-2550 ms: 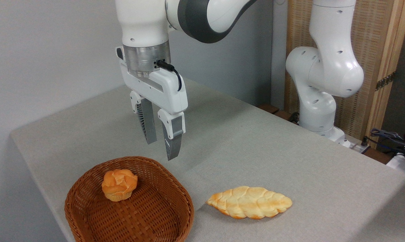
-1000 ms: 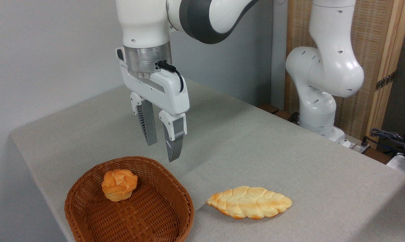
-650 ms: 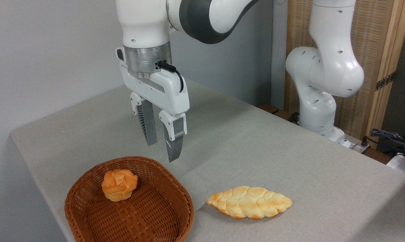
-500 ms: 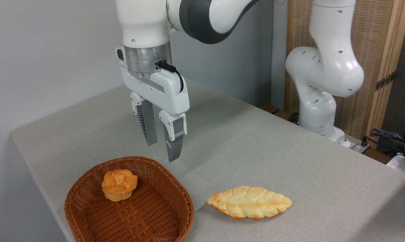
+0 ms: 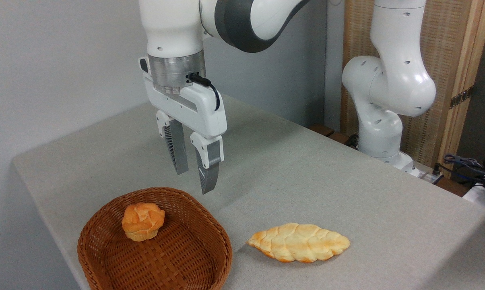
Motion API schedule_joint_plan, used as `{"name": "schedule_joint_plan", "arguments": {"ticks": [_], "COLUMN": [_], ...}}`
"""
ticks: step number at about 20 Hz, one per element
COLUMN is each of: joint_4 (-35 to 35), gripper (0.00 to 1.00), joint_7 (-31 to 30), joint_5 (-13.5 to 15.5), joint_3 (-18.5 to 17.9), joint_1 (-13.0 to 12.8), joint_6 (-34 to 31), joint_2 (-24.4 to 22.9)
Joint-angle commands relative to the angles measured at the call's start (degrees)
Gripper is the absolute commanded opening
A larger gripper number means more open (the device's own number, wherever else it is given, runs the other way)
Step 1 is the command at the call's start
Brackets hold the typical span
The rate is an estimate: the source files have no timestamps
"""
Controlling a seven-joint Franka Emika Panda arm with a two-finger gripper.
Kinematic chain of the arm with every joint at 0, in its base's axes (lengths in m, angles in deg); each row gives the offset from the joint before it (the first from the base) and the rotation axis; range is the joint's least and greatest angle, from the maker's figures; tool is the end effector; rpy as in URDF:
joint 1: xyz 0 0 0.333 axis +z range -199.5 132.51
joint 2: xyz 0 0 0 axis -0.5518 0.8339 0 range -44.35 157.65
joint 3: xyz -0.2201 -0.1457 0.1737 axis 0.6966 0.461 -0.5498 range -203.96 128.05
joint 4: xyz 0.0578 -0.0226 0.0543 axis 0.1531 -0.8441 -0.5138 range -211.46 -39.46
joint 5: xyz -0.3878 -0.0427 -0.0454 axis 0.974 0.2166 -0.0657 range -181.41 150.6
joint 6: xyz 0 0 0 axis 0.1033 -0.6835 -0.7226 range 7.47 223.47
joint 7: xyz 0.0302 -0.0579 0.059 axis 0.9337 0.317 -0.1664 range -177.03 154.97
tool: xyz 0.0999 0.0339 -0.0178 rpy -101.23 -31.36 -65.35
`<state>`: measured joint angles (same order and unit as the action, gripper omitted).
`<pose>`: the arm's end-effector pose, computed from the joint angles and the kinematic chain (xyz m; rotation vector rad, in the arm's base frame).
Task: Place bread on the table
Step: 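Lower the open gripper into the basket around the orange bun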
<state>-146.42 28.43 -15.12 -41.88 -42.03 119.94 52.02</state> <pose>0.5439 -0.0434 0.5271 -2.8945 1.1687 -0.1382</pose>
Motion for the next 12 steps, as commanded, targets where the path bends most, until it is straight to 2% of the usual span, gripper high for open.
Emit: {"name": "schedule_joint_plan", "arguments": {"ticks": [1,4,10,11,12], "joint_4": [0.9,0.9,0.6,0.6,0.6], "gripper": [1.0,1.0,1.0,1.0,1.0], "joint_7": [-0.9,-0.7,-0.4,-0.4,-0.2], "joint_5": [0.2,0.3,0.9,1.3,3.2], "joint_3": [0.0,0.2,0.6,0.7,0.8], "joint_1": [-0.3,-0.3,-0.9,-0.9,-0.9], "joint_6": [-0.6,0.4,12.6,13.8,15.3], "joint_2": [0.5,1.0,5.1,5.8,6.7]}}
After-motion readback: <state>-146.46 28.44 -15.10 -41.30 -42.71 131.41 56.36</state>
